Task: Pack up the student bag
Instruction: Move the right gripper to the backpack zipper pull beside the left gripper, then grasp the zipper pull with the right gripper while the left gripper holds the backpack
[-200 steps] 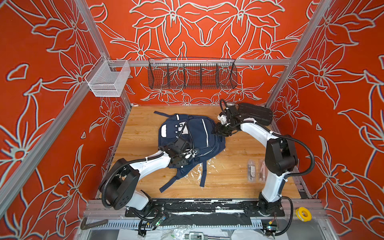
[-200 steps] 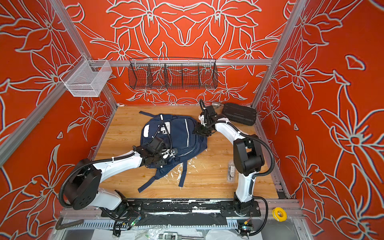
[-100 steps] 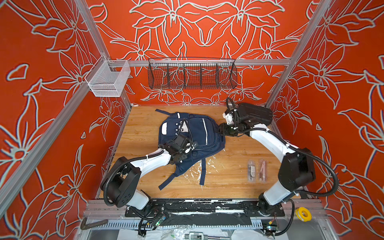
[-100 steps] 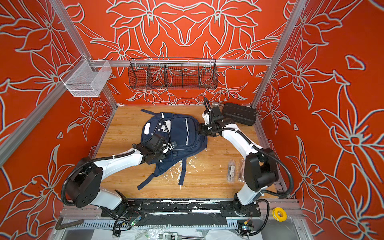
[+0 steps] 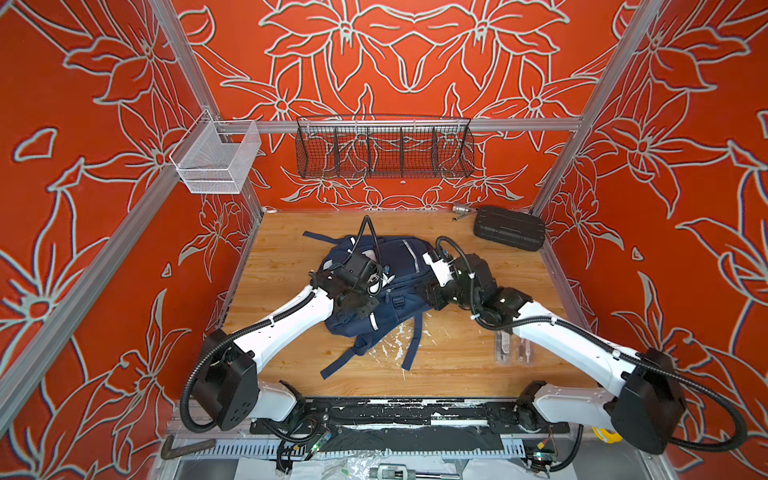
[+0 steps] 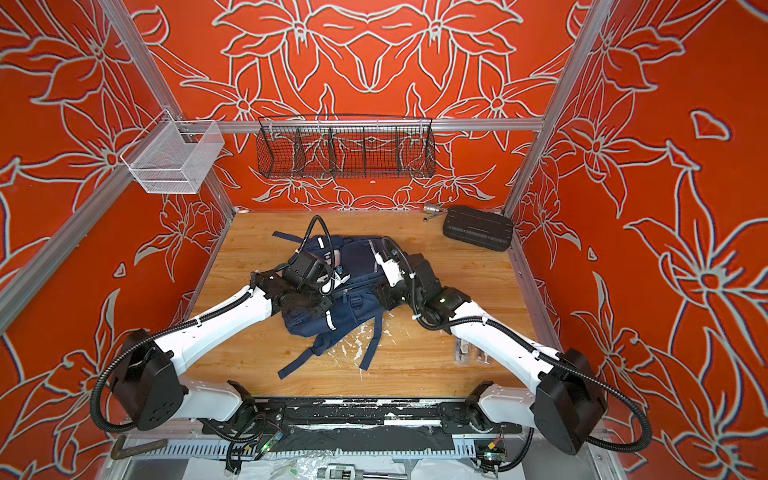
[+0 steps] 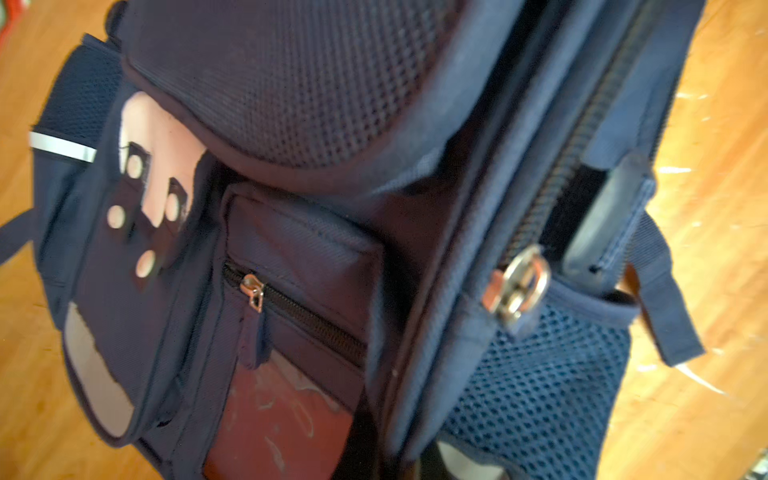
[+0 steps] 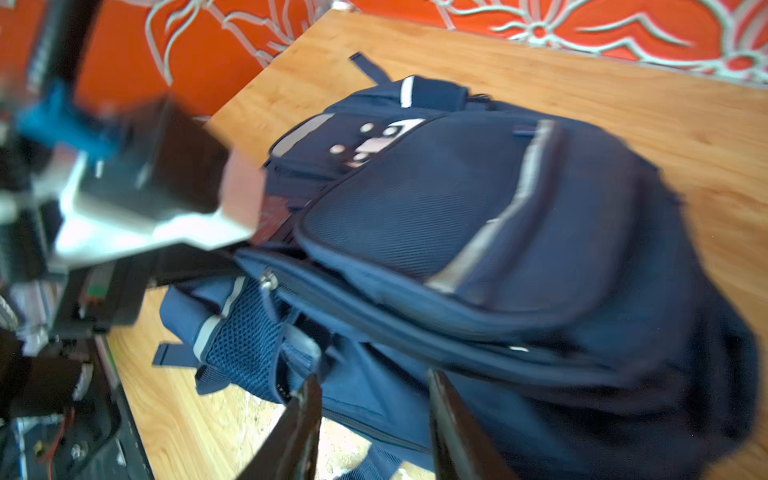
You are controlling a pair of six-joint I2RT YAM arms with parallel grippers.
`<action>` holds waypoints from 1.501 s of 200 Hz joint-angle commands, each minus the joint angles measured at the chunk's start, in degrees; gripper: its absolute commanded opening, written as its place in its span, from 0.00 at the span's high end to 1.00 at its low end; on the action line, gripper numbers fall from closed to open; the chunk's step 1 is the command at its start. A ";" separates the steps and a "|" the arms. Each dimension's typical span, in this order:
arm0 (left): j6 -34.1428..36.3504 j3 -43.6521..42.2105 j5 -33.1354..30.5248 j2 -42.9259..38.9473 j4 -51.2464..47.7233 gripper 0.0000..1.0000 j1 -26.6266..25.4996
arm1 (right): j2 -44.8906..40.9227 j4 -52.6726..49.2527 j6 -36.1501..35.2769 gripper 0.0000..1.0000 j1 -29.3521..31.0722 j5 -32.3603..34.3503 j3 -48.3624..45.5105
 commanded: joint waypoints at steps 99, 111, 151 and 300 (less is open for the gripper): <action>-19.94 8.75 10.38 3.20 0.19 1.00 0.15 | -1.85 30.72 -23.92 0.70 14.36 13.64 -14.81; -21.44 9.15 10.65 3.60 0.41 1.00 0.15 | -2.19 30.66 -26.88 0.70 15.25 14.79 -15.05; -27.80 12.28 12.95 5.74 -0.20 1.00 -0.14 | -2.32 32.04 -33.85 0.71 19.27 28.63 -16.18; -36.50 15.86 16.04 8.19 0.35 1.00 -1.48 | 8.23 46.96 -47.46 0.69 21.36 44.83 -16.03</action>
